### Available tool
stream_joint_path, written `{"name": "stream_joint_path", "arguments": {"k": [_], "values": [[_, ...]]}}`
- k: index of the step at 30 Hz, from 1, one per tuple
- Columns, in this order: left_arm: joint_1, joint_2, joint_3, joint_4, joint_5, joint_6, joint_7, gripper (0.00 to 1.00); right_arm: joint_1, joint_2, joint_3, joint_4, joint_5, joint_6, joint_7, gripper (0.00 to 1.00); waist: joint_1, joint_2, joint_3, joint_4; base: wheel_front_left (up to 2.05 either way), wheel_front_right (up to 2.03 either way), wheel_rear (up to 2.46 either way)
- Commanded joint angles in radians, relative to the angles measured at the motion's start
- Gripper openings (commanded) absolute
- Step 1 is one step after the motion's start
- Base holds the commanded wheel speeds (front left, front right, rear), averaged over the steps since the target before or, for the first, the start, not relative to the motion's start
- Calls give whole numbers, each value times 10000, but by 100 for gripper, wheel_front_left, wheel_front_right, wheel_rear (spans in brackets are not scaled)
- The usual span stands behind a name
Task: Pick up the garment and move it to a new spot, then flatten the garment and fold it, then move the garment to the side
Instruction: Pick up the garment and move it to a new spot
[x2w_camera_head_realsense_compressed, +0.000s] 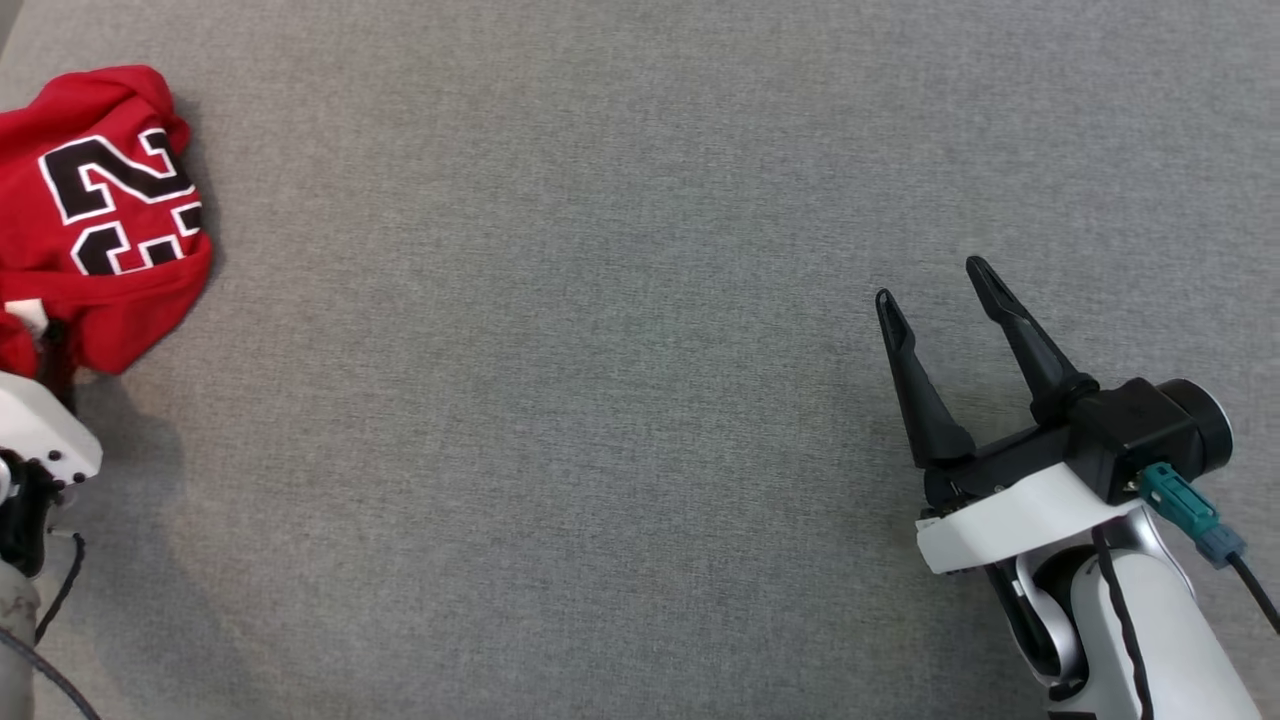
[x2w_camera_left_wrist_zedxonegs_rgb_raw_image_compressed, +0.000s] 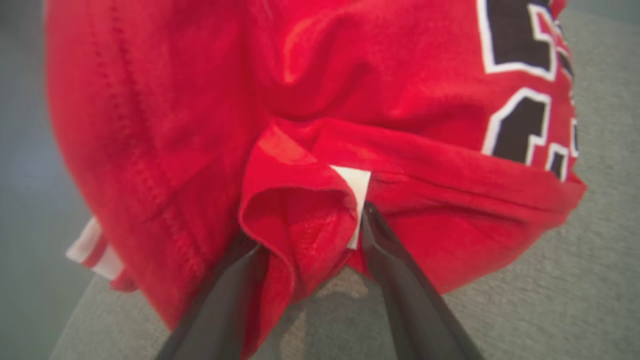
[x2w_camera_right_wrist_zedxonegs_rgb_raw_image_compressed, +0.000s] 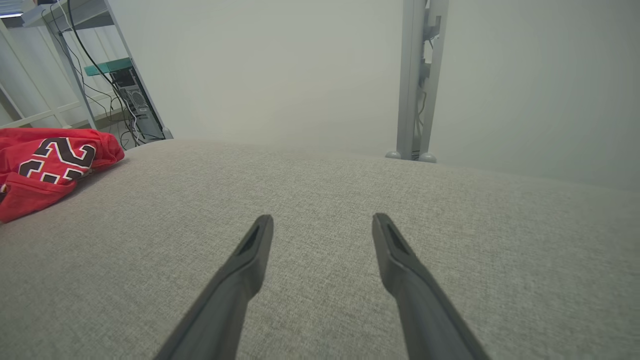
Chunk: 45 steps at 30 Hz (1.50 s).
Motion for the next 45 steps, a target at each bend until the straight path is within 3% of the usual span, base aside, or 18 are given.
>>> {"name": "stream_joint_path", "arguments": {"k": [1,6,10,17,26,34,40,45], "values": [[-247,124,96,236,-91,-43,-257,0,-49,-75,-14,25,-29,3,-26,100,0,0,-17,-108,0,0,0],[-590,509,197,820,36,12,-1797,0,249,-73,-290,124,145,3,-233,100,0,0,-333,-273,0,0,0],[-847,839,297,404,196,121,-2464,0,440,-73,-430,189,399,3,-418,100,0,0,-829,-312,0,0,0],[-330,1200,867,-2423,791,671,-2591,0,760,-75,-487,278,810,3,-736,100,0,0,-1810,-476,0,0,0],[2142,835,1382,-7707,1665,1749,-2597,0,1247,-73,-540,502,1306,3,-960,100,0,0,-2836,-1153,0,0,0],[4123,317,864,-11617,2122,2520,-1854,0,1160,-69,-494,489,1500,3,-1095,100,0,0,-2648,-2309,0,0,0],[4441,-51,-301,-13077,2447,2412,-1252,0,1012,-69,-464,599,1699,3,-1259,100,0,0,-2276,-3324,0,0,0],[3829,-669,-1591,-12814,2530,2043,-976,0,877,-69,-504,752,1919,3,-1461,100,0,0,-1854,-4127,0,0,0]]}}
